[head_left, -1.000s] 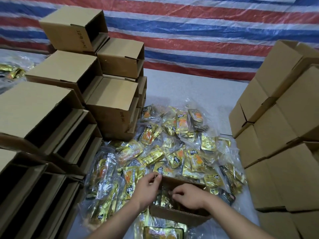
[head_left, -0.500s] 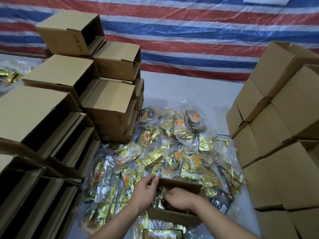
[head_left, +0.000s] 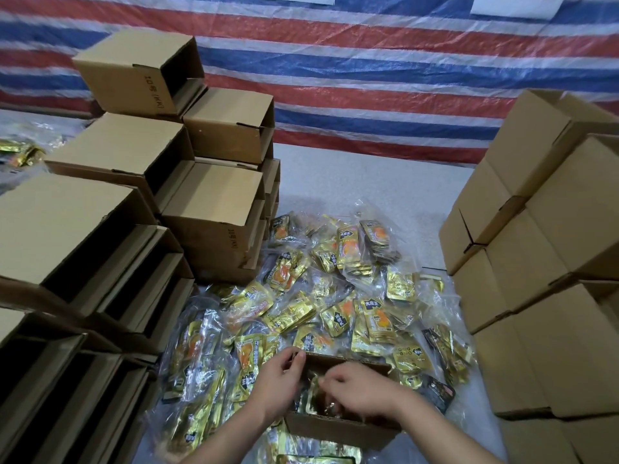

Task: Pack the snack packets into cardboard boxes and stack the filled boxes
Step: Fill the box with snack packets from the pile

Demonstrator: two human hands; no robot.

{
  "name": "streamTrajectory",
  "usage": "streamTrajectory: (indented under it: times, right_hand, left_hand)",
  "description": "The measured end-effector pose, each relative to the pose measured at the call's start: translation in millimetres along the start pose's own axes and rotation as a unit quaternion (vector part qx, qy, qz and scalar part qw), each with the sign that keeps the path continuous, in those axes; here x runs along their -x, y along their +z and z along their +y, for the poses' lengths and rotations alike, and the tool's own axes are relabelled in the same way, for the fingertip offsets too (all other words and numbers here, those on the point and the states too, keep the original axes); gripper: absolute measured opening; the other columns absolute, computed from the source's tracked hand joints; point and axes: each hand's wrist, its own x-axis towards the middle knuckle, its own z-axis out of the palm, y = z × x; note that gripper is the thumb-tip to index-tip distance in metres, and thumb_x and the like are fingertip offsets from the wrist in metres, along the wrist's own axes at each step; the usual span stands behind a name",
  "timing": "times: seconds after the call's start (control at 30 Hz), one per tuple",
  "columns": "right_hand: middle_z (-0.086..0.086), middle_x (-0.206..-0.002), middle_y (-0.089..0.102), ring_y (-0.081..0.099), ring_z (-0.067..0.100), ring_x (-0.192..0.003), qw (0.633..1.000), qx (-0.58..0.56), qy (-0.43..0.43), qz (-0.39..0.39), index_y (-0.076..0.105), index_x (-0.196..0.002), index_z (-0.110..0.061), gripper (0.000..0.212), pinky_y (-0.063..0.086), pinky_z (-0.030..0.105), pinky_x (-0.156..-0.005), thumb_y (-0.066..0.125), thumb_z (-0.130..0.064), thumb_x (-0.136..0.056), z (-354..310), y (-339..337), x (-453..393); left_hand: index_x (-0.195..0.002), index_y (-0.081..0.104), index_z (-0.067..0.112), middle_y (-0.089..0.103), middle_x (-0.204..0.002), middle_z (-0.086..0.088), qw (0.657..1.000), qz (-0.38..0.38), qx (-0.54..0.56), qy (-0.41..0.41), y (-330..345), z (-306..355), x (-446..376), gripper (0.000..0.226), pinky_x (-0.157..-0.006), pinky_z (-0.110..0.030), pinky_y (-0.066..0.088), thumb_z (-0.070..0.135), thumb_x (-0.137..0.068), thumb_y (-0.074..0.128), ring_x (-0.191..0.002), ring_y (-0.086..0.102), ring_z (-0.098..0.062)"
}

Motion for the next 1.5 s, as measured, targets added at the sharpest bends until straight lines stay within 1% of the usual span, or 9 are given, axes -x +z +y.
streamTrajectory:
  times: [0.2, 0.4, 0.57, 0.73, 0.8, 0.9, 1.1, 1.23, 1.5]
  right_hand:
    - [-0.006, -0.096, 0.067, 0.062, 0.012, -0.088, 0.964, 0.091, -0.054, 0.244, 0.067, -0.102, -0.024, 0.029, 0.053, 0.033, -0.080, 0.045, -0.042, -0.101, 5, -38, 4]
    - [-0.005, -0.079, 0.062, 0.062, 0.012, -0.075, 0.949, 0.212, 0.016, 0.231, 0.057, -0.082, -0.027, 0.052, 0.055, 0.038, -0.077, 0.020, -0.057, -0.102, 31, -20, -7]
    - [-0.005, -0.075, 0.060, 0.060, 0.013, -0.070, 0.941, 0.229, 0.003, 0.249, 0.057, -0.081, -0.025, 0.052, 0.054, 0.037, -0.073, 0.021, -0.057, -0.101, 34, -20, -9]
    - [-0.010, -0.075, 0.059, 0.057, 0.004, -0.071, 0.945, 0.203, 0.010, 0.257, 0.054, -0.079, -0.031, 0.046, 0.054, 0.033, -0.072, 0.026, -0.060, -0.100, 35, -25, -9]
    - [-0.013, -0.075, 0.058, 0.057, 0.002, -0.071, 0.946, 0.192, 0.020, 0.260, 0.048, -0.073, -0.037, 0.041, 0.054, 0.032, -0.073, 0.027, -0.059, -0.101, 34, -29, -8]
    - [-0.013, -0.076, 0.059, 0.057, 0.001, -0.073, 0.946, 0.170, 0.034, 0.274, 0.048, -0.074, -0.039, 0.042, 0.052, 0.029, -0.071, 0.025, -0.062, -0.100, 34, -33, -5]
    - [-0.011, -0.083, 0.059, 0.054, -0.001, -0.081, 0.950, 0.106, 0.047, 0.291, 0.055, -0.080, -0.032, 0.047, 0.046, 0.024, -0.074, 0.024, -0.061, -0.101, 38, -35, 2]
    - [-0.010, -0.079, 0.058, 0.054, -0.001, -0.075, 0.947, 0.054, 0.064, 0.312, 0.051, -0.075, -0.031, 0.043, 0.042, 0.020, -0.067, 0.029, -0.056, -0.102, 42, -35, 7]
    - [-0.006, -0.076, 0.061, 0.058, 0.005, -0.072, 0.943, 0.031, 0.067, 0.323, 0.057, -0.077, -0.025, 0.047, 0.045, 0.026, -0.065, 0.031, -0.055, -0.103, 43, -40, 4]
  left_hand:
    - [-0.105, 0.065, 0.018, 0.073, -0.085, -0.016, 1.000, -0.009, 0.020, -0.008, 1, 1, 0, 0.018, -0.057, -0.031, 0.052, 0.027, -0.104, 0.049, -0.066, 0.067, -0.022]
    - [-0.104, 0.064, 0.017, 0.072, -0.087, -0.018, 1.000, -0.022, 0.017, -0.008, 0, 1, -2, 0.018, -0.062, -0.036, 0.053, 0.027, -0.104, 0.049, -0.068, 0.068, -0.024]
    - [-0.105, 0.063, 0.015, 0.072, -0.096, -0.014, 0.999, -0.008, 0.005, -0.044, -10, 3, -19, 0.037, -0.067, -0.031, 0.056, 0.041, -0.106, 0.036, -0.078, 0.069, -0.020]
    - [-0.109, 0.062, 0.014, 0.068, -0.107, -0.008, 0.989, 0.063, -0.137, 0.003, -24, 19, -83, 0.022, -0.074, -0.029, 0.054, 0.027, -0.104, 0.045, -0.085, 0.062, -0.015]
    - [-0.134, 0.055, 0.014, 0.062, -0.130, -0.005, 0.972, 0.037, -0.232, 0.011, -23, 27, -108, 0.034, -0.074, -0.021, 0.053, 0.025, -0.102, 0.051, -0.093, 0.064, -0.010]
    - [-0.150, 0.040, 0.019, 0.051, -0.144, -0.007, 0.946, -0.025, -0.323, -0.006, -16, 30, -141, 0.055, -0.095, -0.039, 0.055, 0.020, -0.097, 0.058, -0.114, 0.061, -0.025]
    - [-0.140, 0.044, 0.021, 0.057, -0.125, -0.008, 0.861, -0.049, -0.505, -0.012, -3, 18, -187, 0.062, -0.096, -0.040, 0.053, 0.033, -0.086, 0.072, -0.111, 0.057, -0.027]
    - [-0.134, 0.045, 0.020, 0.061, -0.118, -0.004, 0.848, -0.034, -0.528, -0.024, -2, 7, -202, 0.068, -0.097, -0.039, 0.050, 0.036, -0.078, 0.079, -0.111, 0.057, -0.025]
    - [-0.133, 0.050, 0.018, 0.052, -0.139, -0.007, 0.812, -0.009, -0.583, 0.037, -1, 5, -207, 0.066, -0.115, -0.046, 0.026, 0.044, -0.077, 0.072, -0.134, 0.040, -0.031]
